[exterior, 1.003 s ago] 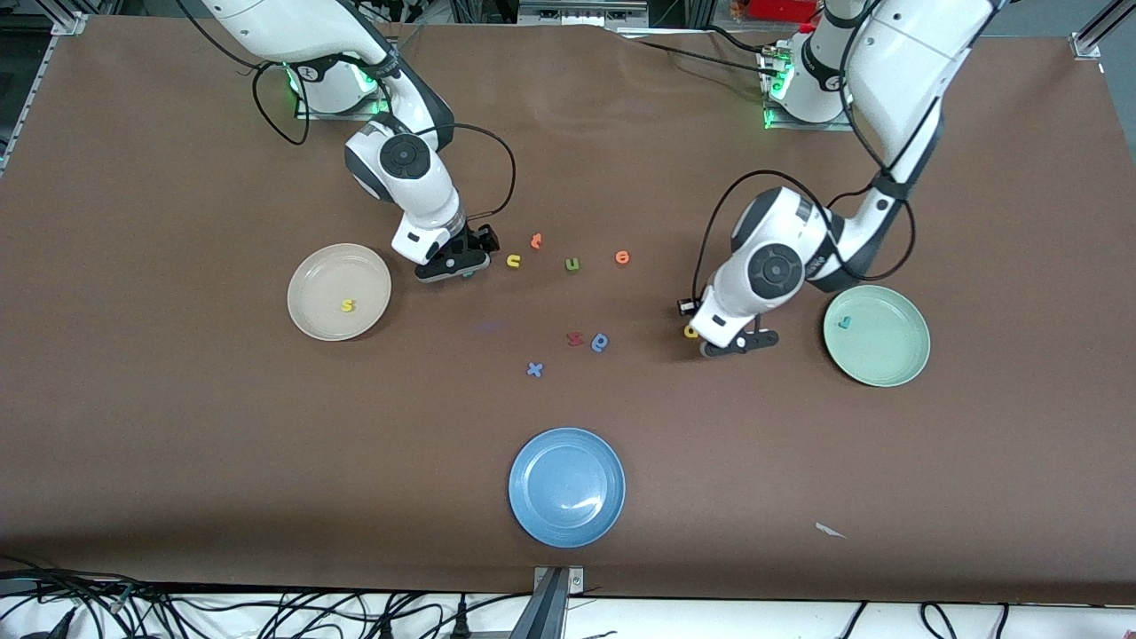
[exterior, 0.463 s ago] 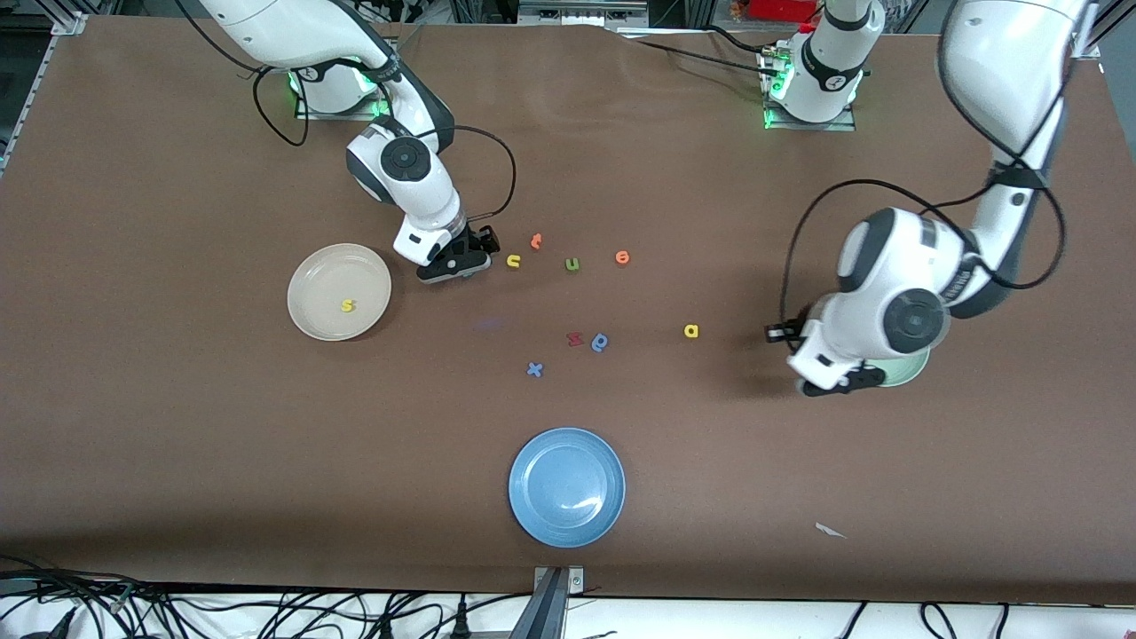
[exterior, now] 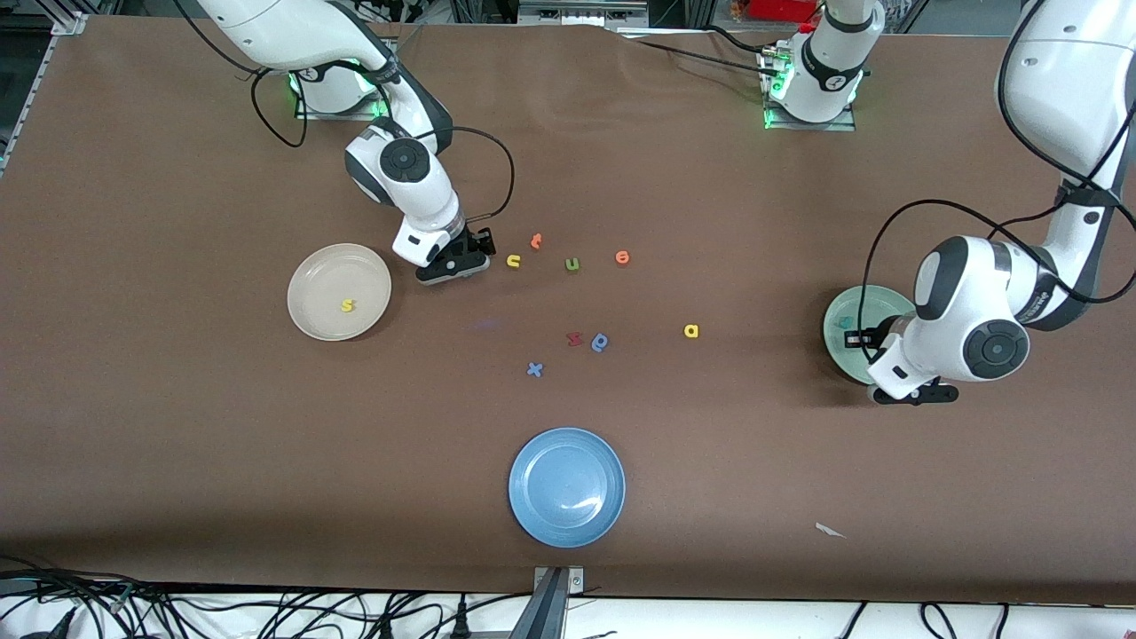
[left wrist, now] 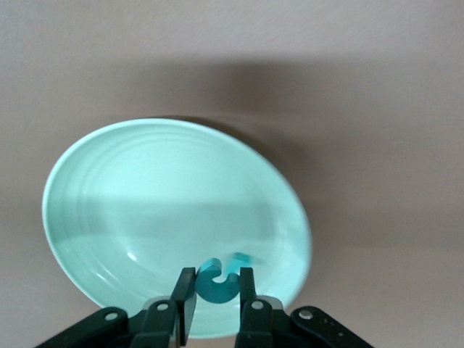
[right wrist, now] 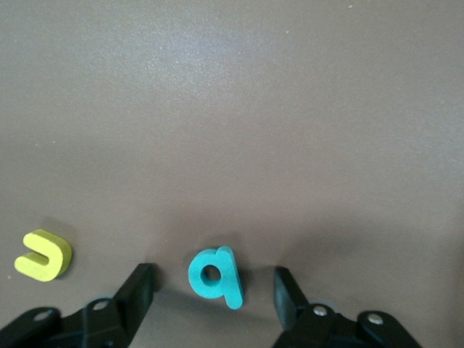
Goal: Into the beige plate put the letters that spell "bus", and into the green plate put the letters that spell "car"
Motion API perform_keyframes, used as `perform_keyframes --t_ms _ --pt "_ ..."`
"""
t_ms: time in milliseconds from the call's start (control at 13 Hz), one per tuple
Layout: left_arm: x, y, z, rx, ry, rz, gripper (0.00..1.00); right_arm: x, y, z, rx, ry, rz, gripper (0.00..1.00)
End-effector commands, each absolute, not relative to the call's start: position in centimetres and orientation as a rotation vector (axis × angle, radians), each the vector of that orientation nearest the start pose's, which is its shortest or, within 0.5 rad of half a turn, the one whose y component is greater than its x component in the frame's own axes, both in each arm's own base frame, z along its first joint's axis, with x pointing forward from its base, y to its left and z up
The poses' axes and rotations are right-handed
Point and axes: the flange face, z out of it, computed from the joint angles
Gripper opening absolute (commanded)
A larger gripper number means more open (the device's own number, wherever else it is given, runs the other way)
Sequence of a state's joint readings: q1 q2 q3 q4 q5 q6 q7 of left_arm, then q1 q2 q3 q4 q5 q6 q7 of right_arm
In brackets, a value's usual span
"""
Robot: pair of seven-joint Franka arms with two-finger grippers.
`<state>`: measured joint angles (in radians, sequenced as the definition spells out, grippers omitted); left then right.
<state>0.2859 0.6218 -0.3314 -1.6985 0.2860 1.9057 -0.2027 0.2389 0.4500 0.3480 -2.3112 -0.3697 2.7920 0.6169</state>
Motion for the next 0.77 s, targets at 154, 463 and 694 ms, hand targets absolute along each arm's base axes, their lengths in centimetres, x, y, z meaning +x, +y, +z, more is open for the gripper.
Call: perform_keyframes --t_ms 154,463,694 --pt "62.8 3.2 19.0 -2.984 0.012 0.596 0.23 42.1 31.0 16.3 -3.051 -0.435 -0.112 0.65" --pt "63.2 2.2 19.9 -3.001 0.043 0.584 1.00 42.3 30.8 16.3 -3.054 -0.431 -0.114 0.54" --pt "64.3 -3.2 26.3 -3.100 -0.027 0.457 1.00 42.3 30.8 16.2 -3.055 -0.431 -0.114 0.46"
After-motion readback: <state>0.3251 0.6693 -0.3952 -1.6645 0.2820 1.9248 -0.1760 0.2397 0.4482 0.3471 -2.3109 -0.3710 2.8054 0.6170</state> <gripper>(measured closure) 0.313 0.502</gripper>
